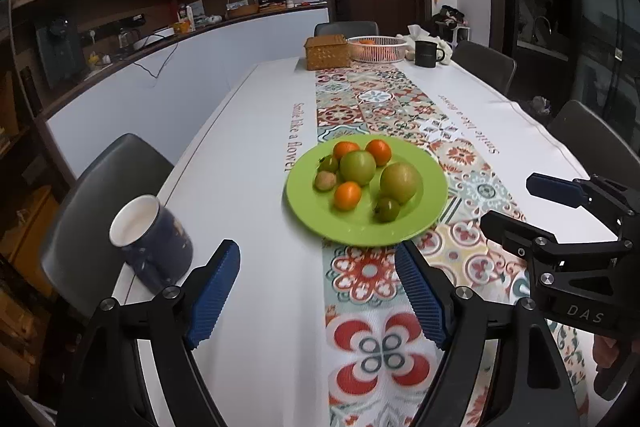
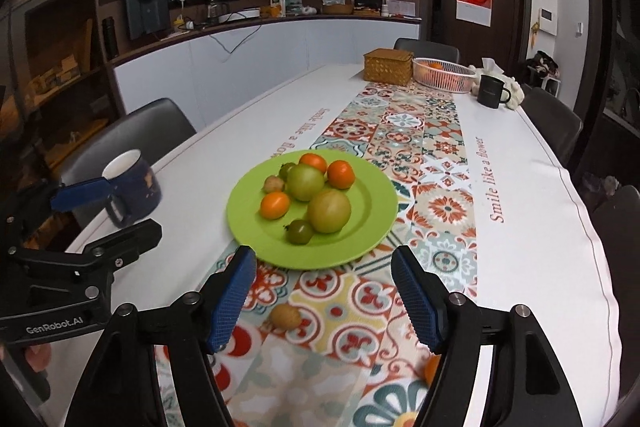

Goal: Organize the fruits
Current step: 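Move the right tool toward the small brown round fruit on the runner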

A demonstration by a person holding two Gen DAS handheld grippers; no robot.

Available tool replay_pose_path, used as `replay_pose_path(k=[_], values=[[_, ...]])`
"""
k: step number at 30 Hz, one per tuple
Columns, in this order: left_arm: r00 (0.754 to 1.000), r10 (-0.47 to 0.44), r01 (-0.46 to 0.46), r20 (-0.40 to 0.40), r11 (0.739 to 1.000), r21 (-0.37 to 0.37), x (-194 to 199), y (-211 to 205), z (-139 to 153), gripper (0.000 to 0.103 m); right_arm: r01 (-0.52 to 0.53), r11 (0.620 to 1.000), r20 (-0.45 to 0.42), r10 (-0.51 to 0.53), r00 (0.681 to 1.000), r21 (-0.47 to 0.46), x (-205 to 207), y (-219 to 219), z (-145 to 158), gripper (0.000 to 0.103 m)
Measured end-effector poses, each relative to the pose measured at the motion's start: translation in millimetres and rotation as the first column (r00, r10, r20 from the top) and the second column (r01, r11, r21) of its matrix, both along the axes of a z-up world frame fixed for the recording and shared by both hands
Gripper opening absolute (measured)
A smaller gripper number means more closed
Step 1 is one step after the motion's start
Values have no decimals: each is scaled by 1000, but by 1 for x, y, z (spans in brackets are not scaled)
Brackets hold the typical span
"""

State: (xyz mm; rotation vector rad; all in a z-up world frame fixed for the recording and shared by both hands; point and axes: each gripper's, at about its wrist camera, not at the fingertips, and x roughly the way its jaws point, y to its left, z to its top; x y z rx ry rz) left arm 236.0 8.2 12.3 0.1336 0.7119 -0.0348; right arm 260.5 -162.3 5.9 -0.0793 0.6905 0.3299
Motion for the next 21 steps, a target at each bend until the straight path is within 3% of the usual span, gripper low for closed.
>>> replay_pose_path(k=[14,21], values=[[998,34,-31,-48,998,47,-17,8,-33,82,-31,999,-94,28,995,-25,-14,17,-35,70],[994,44,-40,-102,998,38,-7,12,-53,82,-45,998,-153,39,987,-37,-2,25,-55,62]])
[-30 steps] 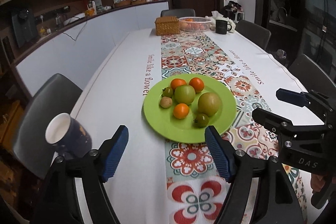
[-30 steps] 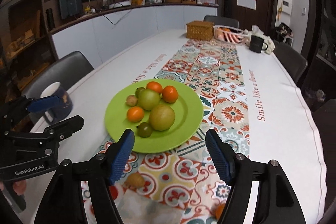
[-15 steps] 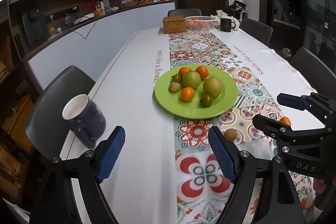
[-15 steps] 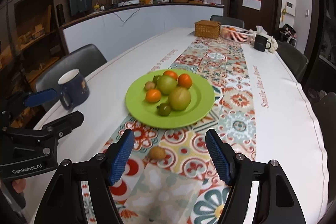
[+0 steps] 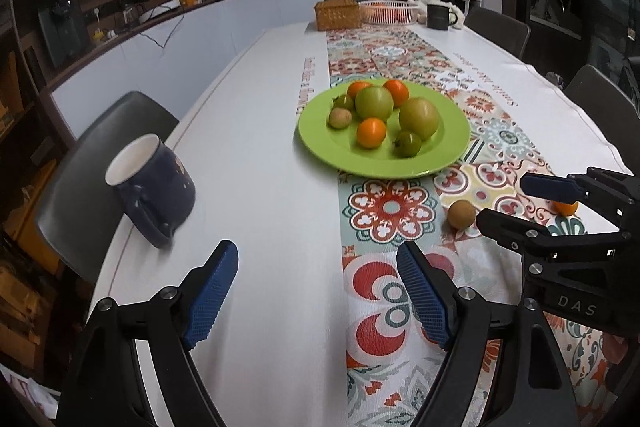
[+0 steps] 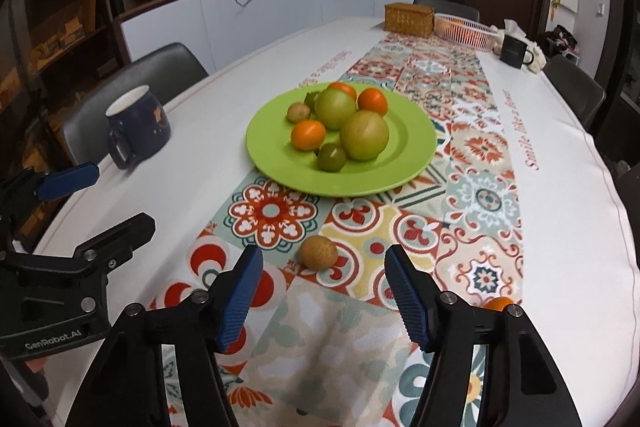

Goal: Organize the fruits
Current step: 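Move the right tool toward the small brown round fruit on the runner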

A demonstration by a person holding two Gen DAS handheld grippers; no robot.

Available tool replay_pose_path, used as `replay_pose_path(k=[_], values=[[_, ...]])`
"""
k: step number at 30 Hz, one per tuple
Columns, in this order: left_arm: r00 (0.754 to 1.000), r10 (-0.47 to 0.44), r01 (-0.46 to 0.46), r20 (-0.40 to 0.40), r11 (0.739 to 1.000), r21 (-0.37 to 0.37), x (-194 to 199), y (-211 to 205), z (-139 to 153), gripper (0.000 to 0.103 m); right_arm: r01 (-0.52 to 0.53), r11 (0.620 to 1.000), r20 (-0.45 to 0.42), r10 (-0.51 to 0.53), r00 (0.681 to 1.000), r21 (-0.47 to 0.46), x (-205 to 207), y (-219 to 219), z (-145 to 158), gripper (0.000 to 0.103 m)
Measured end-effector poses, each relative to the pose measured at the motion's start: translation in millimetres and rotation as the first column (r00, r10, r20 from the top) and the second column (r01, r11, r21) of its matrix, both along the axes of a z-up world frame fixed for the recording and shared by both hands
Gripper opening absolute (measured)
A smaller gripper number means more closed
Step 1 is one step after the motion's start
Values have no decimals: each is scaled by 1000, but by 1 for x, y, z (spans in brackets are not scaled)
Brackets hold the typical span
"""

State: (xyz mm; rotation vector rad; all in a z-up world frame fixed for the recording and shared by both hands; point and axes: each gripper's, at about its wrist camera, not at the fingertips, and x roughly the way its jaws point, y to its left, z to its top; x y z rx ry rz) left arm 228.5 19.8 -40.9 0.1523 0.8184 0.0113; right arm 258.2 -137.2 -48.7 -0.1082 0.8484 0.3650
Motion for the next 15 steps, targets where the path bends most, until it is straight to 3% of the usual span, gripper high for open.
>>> replay_pose_path(k=[13,15], values=[[998,5,-5,-55,1000,0,28,0,-21,82,-11,1000,-86,9,996,-28,25,13,-29,52],[998,8,-7,-60,1000,3,32,0,-22,82,-19,999,-94,16,995,-30,27,15,-32,47]])
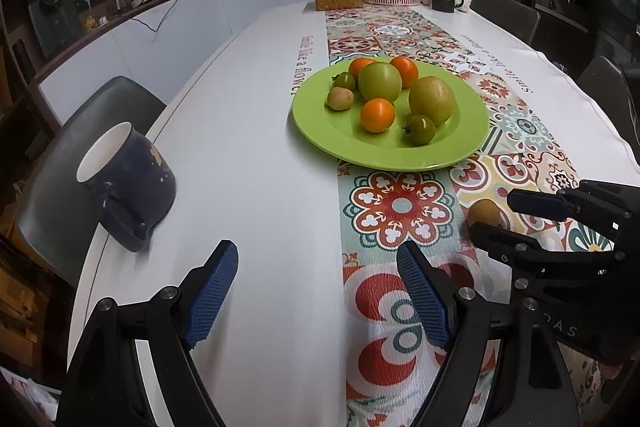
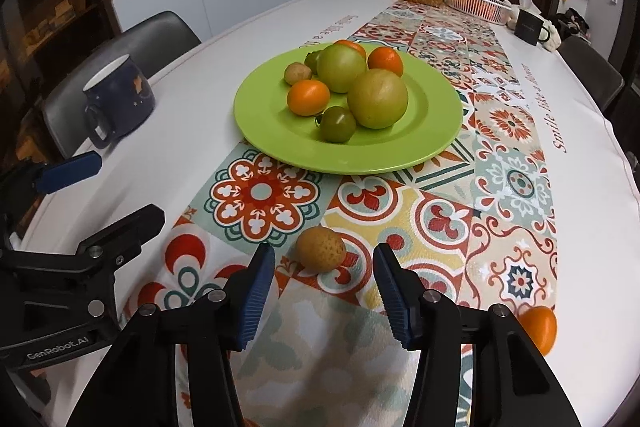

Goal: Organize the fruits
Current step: 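Move the right tool toward the small brown round fruit on the runner, then grasp the small brown round fruit with the right tool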

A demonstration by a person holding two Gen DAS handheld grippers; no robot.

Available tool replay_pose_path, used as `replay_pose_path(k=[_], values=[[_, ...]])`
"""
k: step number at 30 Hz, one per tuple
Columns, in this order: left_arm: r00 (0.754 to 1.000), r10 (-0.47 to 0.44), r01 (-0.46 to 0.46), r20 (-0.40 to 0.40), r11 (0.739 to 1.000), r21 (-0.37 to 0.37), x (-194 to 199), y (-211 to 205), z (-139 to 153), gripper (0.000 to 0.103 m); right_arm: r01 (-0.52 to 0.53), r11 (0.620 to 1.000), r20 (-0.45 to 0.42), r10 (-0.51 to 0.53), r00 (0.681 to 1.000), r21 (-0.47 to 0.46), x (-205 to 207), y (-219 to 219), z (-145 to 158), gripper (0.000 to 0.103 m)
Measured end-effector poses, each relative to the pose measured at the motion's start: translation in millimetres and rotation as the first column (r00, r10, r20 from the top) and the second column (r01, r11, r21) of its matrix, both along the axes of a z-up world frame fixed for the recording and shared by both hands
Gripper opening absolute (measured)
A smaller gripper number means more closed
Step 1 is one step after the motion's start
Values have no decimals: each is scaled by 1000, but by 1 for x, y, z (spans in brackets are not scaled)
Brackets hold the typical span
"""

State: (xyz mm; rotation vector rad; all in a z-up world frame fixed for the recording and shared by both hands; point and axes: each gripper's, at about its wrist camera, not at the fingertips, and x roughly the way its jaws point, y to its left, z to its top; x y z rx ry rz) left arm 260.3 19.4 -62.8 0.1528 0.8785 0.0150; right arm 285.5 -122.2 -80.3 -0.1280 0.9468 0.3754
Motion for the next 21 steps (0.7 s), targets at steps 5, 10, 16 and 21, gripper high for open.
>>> replay_pose_path(k=[5,10,16,21], values=[[1000,1,-1,-10,1000,6,7,-2,-4,82,-17,1000,-3,17,1000,-6,3,4,-4,45],[1000,-1,1,-15,1000,11,9,-3,-6,82,-18,1000,-17,18,1000,-7,6,3,-11,34],[1000,-5,5,-13,1000,9,7,-5,-4,82,-13,1000,-12,13,1000,4,4,1,-11,30],[1000,-10,10,-2,1000,1,4,-5,1,82,-7,1000,-1,7,1000,21,0,0,-5,30]])
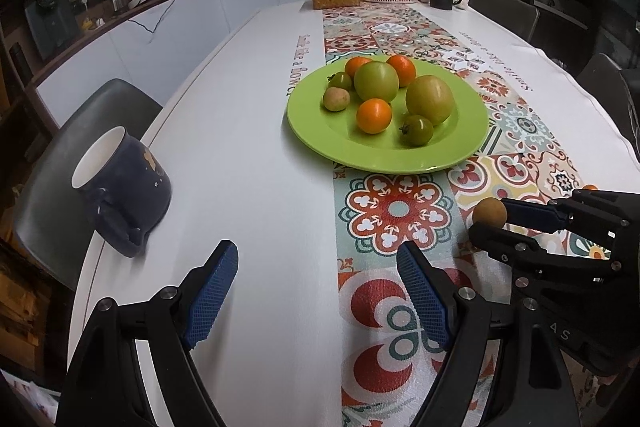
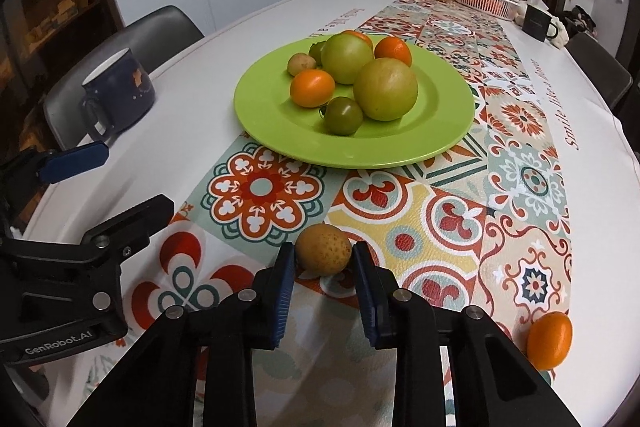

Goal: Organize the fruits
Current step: 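Grasp the small brown round fruit with the right tool, then carry the brown fruit onto the green plate and open the right tool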

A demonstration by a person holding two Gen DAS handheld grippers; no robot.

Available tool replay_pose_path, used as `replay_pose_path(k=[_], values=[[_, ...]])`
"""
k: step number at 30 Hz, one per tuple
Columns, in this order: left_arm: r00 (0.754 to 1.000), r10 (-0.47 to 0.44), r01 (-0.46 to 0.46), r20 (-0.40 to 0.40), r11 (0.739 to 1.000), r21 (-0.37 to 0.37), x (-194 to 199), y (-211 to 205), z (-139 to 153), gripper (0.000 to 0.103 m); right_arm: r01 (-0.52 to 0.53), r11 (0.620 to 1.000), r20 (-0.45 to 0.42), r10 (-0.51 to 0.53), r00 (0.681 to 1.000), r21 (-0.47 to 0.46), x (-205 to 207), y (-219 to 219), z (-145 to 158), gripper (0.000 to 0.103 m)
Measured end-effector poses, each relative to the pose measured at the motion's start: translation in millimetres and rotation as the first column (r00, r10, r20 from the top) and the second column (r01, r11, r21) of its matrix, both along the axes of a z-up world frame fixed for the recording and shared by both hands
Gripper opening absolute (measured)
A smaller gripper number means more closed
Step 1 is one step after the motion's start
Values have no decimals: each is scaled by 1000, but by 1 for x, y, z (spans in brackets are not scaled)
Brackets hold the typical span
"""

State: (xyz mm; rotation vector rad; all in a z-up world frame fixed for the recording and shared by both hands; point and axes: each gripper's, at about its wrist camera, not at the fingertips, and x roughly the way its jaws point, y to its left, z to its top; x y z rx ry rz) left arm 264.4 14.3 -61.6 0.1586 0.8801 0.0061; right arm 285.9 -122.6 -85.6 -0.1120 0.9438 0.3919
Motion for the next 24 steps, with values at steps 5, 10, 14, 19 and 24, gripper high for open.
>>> replay_pose_path(k=[5,10,14,19,24], values=[[1000,-9,9,17,1000,-16,0,-1,9,82,6,1000,22,-6,1000,16,-2,-3,11,30],[1000,-8,8,26,1000,-29,8,-2,16,82,11,1000,58,-12,998,14,2,-6,24,30],[999,-8,9,35,1000,-14,16,-4,19,82,13,1000,71,-14,997,7,13,-8,29,30],[999,1,0,41,1000,-23,32,-3,22,82,22,1000,91,-22,996,-1,30,-12,35,30],[999,10,-8,48,999,-34,58,-4,28,82,33,999,113,-32,993,-8,54,-14,43,30]])
